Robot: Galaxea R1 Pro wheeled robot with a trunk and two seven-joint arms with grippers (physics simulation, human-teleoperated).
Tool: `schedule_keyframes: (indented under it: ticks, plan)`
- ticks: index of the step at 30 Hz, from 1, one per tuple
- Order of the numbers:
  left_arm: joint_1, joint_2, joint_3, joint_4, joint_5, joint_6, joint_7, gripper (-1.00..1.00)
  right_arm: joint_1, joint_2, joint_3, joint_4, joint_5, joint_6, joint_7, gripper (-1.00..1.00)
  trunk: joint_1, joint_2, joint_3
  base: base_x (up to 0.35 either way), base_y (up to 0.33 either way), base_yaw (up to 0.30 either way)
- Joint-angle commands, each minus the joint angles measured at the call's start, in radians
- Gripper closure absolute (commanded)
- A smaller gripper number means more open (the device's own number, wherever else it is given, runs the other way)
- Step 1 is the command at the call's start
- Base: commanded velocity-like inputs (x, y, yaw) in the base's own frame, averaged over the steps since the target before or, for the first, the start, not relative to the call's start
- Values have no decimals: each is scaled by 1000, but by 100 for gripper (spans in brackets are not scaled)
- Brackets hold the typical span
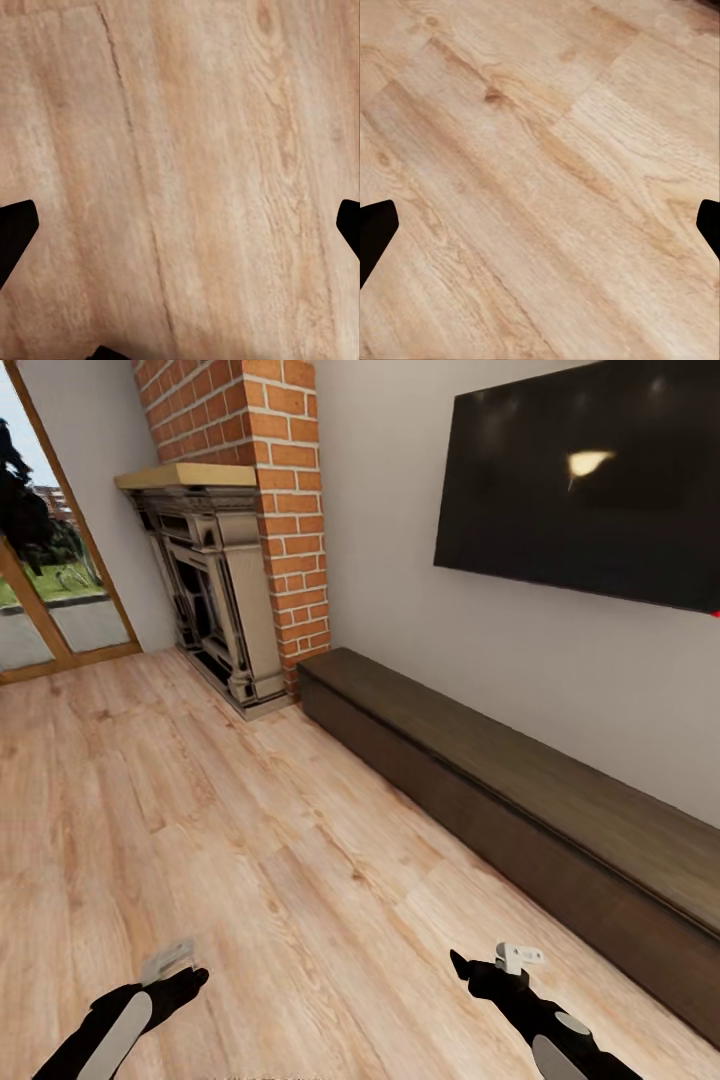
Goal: Place each of the two pumpkins and all three candles from the living room inside a cabinet in the living room (use any cabinet), then make sure every cabinet is closed, and position the cauldron so it is next to a table in the living room.
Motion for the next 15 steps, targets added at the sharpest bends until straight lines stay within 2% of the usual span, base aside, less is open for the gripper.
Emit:
schedule_keyframes:
  ticks: [1,11,15]
  plan:
    - [-1,1,-4,-1,10,1,10,-100,-1,-1,3,-3,-5,1,-8,-100,-4,7,2,0,0,286]
    - [-1,2,-13,-1,7,-2,9,-100,-1,-1,5,-2,-5,1,-8,-100,-4,7,-2,5,0,286]
    - [-1,2,-14,-1,7,-2,9,-100,-1,-1,5,-2,-5,1,-6,-100,-4,7,-3,217,0,279]
